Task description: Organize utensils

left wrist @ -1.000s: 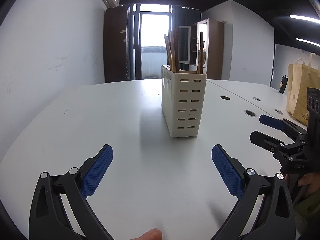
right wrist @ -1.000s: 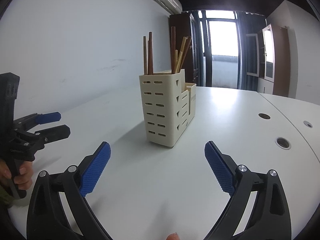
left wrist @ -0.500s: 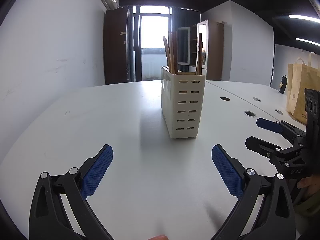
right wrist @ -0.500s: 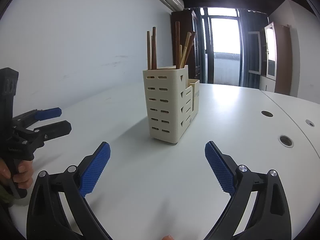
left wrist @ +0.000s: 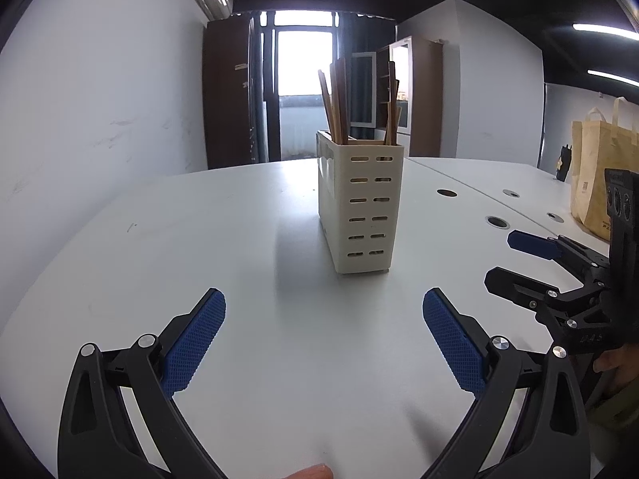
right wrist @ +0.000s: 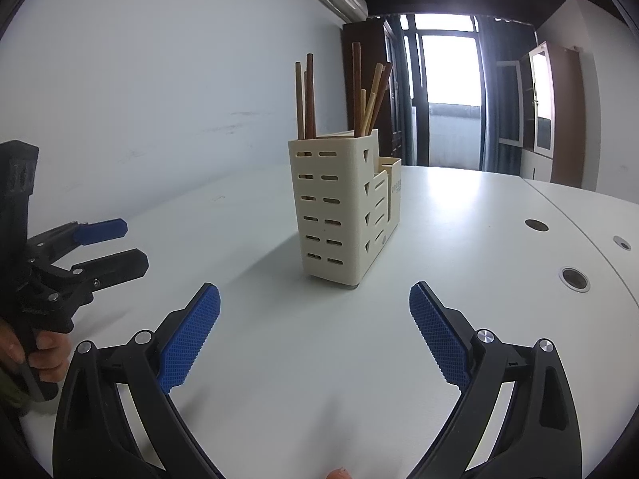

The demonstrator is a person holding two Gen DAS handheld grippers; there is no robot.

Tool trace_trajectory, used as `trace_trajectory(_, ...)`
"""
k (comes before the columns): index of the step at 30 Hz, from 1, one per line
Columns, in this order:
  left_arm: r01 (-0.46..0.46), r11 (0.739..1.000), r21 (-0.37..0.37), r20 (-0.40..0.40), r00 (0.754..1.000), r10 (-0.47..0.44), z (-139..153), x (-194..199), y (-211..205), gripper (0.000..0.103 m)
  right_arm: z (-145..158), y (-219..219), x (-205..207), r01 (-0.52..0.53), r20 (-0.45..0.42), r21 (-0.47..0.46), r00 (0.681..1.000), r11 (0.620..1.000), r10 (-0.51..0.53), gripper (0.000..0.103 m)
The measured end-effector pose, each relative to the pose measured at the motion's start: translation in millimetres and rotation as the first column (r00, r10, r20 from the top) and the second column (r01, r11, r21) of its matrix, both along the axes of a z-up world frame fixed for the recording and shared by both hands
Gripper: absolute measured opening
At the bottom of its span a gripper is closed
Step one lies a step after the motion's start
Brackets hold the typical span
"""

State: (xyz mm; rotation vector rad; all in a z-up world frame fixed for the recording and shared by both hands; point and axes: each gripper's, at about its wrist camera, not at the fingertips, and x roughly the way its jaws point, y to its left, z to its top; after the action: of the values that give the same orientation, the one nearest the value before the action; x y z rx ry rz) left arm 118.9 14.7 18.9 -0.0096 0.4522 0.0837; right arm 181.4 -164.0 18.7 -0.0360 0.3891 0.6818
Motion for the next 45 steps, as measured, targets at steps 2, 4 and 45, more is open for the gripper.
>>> trace_trajectory(2,0.003,1.0,-0.002,0.0,1.0,-0.003,-0.1,0.1,-0.8,0.097,-0.2,-0.1,0.4,0.0,-0.004,0.003,1.0,1.0,0.0,0.097)
trace_trajectory(4,0.005,1.0,-0.002,-0.002,1.0,-0.005,-0.4,0.1,-1.6,0.097,-0.6,-1.3,1.6,-0.004,-0.018,0.017,1.0,1.0,0.004,0.097)
trace_trajectory(45,0.023,1.0,-0.002,0.005,1.0,-0.023,-0.9,0.0,-7.0,0.097,-2.1,0.7,0.0,-0.025,-0.029,0.013,0.999,1.0,0.026,0.097)
